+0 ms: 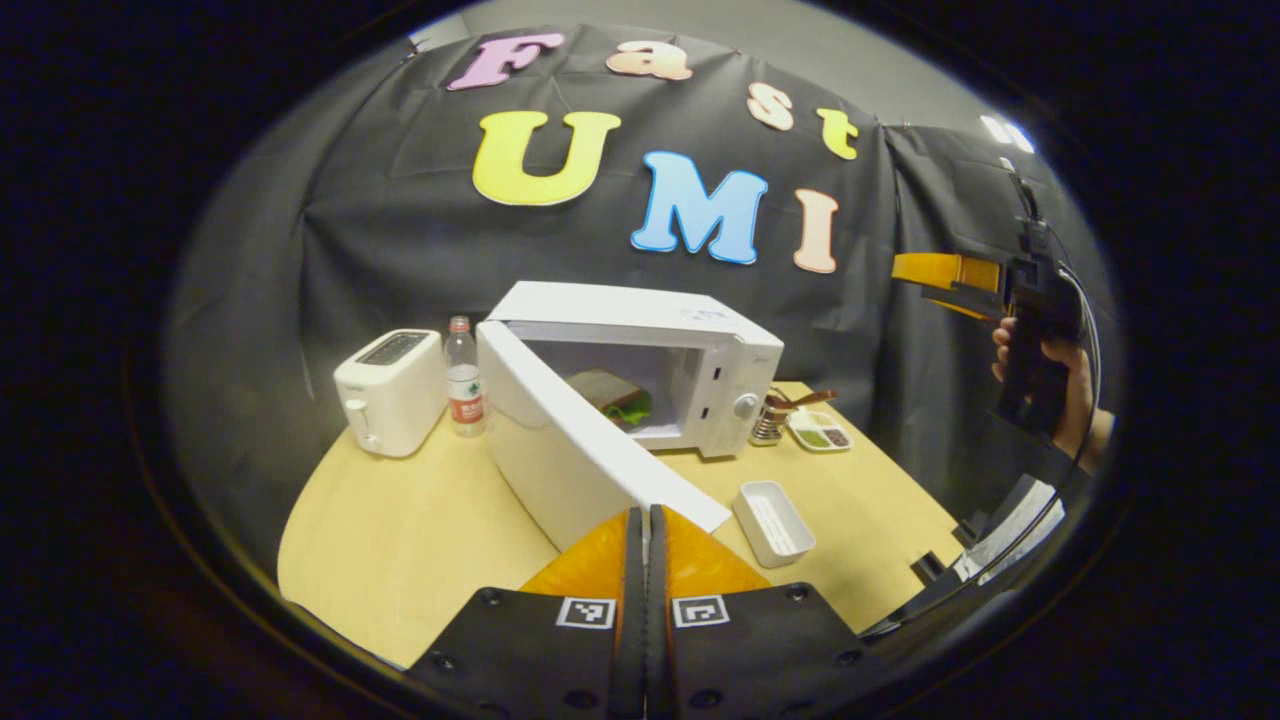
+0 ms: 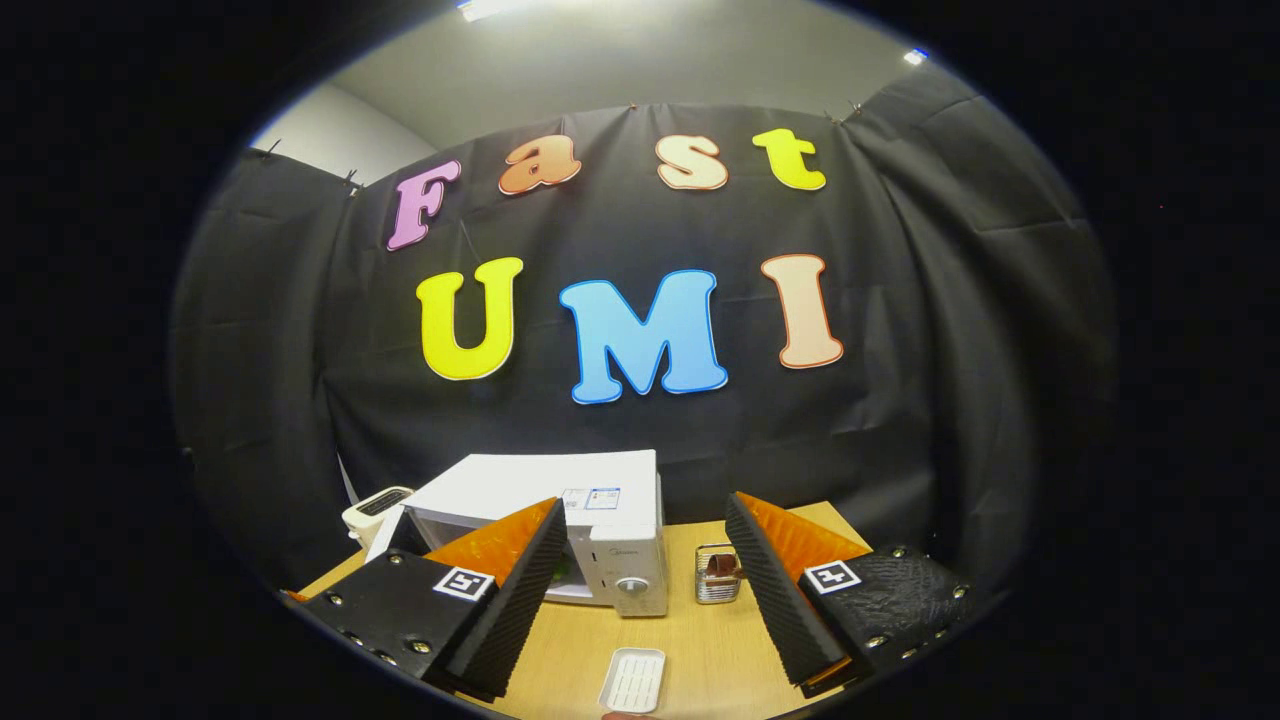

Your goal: Open the microwave oven with the left hand, put the food in, and close the microwave oven.

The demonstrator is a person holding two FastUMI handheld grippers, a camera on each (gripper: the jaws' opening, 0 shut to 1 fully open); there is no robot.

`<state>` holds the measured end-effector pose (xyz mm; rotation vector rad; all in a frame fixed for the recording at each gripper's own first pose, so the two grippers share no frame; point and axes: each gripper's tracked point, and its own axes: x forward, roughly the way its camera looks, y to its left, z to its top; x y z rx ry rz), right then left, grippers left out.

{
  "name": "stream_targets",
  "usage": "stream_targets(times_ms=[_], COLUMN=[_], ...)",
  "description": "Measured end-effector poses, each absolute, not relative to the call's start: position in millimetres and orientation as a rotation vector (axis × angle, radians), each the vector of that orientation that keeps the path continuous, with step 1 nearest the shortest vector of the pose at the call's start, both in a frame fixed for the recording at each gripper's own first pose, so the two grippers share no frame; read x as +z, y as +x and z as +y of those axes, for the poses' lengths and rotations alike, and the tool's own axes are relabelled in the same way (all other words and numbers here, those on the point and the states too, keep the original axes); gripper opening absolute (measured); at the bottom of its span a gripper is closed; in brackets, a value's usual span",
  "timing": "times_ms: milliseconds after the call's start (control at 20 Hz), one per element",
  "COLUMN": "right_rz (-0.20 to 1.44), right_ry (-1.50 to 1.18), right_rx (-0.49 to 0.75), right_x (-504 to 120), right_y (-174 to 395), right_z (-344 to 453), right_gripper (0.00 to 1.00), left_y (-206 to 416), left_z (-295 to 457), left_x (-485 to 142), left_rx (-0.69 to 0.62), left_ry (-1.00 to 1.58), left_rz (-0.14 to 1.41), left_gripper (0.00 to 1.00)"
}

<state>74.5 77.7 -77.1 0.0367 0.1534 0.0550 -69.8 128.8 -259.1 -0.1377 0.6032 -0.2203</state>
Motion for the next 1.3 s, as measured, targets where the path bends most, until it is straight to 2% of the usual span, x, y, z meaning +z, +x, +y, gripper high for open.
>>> stream_targets(times_ms=[650, 1300], right_rz=[0.156, 0.163], right_ry=[0.030, 0.055], right_rx=[0.013, 0.003], right_x=[-81, -86], right_y=[109, 120], right_z=[9, -33], right_gripper=[0.97, 0.97], left_y=[15, 100], left_z=[45, 2], left_x=[-286, -300], left_rx=[-0.325, -0.333], left_ry=[-0.156, -0.167], left_rz=[0.645, 0.636], left_gripper=[0.07, 0.07])
